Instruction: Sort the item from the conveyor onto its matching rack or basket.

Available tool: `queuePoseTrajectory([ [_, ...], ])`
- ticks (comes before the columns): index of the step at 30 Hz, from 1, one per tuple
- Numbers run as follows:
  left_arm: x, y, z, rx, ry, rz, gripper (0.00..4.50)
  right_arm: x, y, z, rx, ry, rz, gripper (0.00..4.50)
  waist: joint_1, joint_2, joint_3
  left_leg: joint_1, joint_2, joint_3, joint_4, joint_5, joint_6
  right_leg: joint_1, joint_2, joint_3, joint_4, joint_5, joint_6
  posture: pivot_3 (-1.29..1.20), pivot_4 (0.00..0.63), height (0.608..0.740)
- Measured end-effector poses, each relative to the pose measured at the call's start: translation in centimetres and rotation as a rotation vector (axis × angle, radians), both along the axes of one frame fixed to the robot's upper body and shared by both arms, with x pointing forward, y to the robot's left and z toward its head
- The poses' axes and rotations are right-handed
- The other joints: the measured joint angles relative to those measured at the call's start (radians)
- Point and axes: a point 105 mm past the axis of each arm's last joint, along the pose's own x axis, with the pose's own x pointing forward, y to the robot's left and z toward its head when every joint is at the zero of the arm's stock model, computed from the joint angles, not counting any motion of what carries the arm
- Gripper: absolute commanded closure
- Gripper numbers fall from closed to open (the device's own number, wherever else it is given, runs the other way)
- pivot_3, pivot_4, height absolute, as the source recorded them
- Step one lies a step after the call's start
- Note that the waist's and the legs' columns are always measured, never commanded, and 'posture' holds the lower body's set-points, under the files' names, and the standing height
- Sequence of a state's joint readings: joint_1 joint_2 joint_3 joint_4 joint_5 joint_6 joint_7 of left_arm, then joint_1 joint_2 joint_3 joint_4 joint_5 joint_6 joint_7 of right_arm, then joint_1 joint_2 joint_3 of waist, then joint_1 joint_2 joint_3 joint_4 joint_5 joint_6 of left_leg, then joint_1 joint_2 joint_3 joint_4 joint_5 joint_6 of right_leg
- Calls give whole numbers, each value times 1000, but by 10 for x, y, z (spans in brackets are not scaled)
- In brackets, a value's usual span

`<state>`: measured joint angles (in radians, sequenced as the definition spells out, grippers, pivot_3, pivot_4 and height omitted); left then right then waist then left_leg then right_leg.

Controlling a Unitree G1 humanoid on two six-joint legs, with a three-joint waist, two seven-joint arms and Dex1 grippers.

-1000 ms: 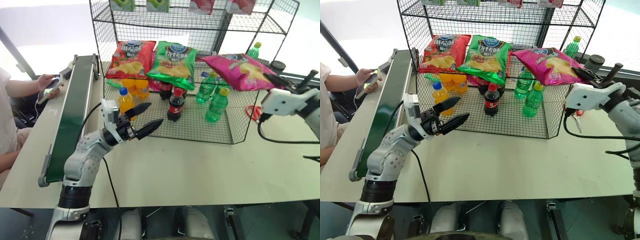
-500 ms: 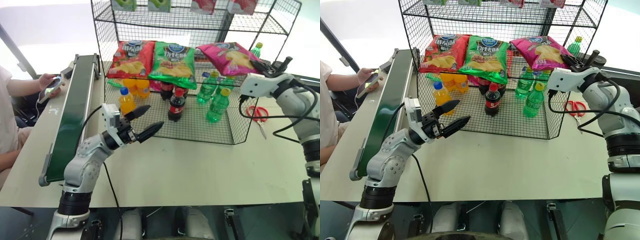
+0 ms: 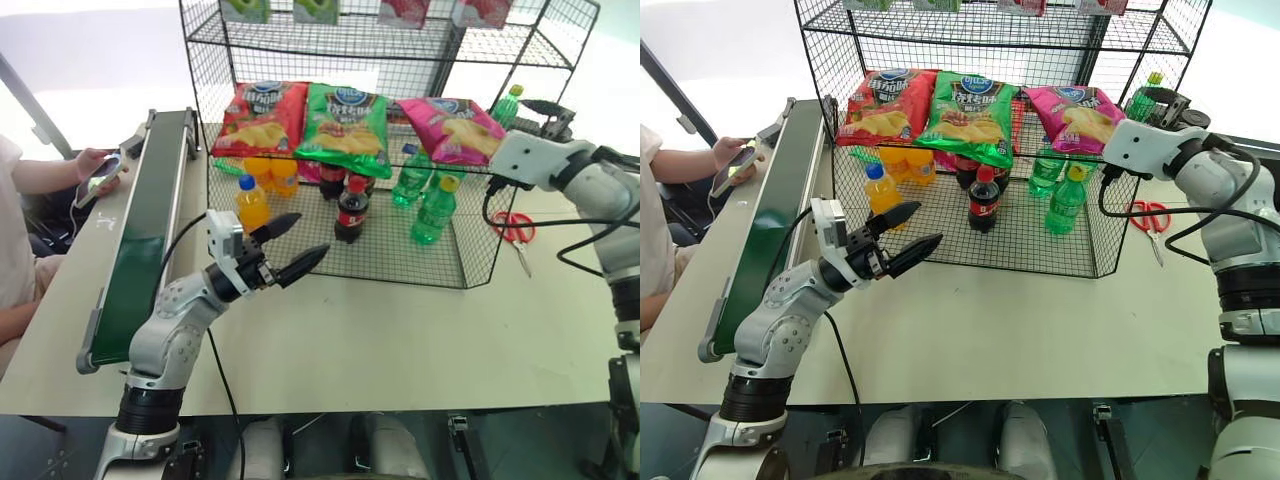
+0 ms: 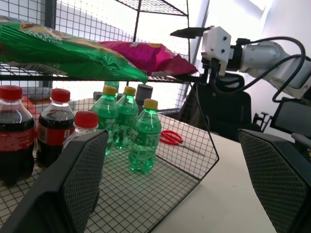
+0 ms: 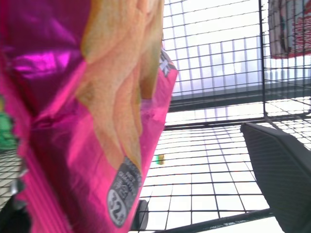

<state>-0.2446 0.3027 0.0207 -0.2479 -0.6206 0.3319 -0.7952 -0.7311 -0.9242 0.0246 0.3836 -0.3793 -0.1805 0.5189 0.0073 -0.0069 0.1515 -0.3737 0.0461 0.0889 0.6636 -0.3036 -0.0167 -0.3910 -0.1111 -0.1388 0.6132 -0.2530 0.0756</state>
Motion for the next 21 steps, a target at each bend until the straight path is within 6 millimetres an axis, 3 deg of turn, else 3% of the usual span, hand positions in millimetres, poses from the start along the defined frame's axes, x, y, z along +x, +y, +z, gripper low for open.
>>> queuePoseTrajectory([
  [7, -3, -8, -4, 7, 6, -19, 0, -8, 11, 0, 148, 102, 68, 59, 0, 0, 0, 0, 0, 0, 0, 0, 1, 0, 0, 0, 0, 0, 0, 0, 150, 740],
  [10, -3, -10, -6, 16, 6, -21, 0, -9, 14, 1, 208, 117, 88, 830, 0, 0, 0, 0, 0, 0, 0, 0, 1, -1, 0, 0, 1, 0, 0, 0, 150, 740],
  [17, -3, -9, -6, 28, 1, -14, 0, -12, 20, -3, 211, 134, 128, 4458, 1, 0, 0, 0, 0, 0, 0, -1, 1, -1, 0, 0, 0, 0, 0, 0, 150, 740],
  [21, -3, -9, -8, 35, 3, -10, 0, -13, 23, -3, 196, 125, 141, 4458, 1, 0, 0, 0, 0, 0, 0, -1, 1, -1, 0, 0, 0, 0, 0, 0, 150, 740],
])
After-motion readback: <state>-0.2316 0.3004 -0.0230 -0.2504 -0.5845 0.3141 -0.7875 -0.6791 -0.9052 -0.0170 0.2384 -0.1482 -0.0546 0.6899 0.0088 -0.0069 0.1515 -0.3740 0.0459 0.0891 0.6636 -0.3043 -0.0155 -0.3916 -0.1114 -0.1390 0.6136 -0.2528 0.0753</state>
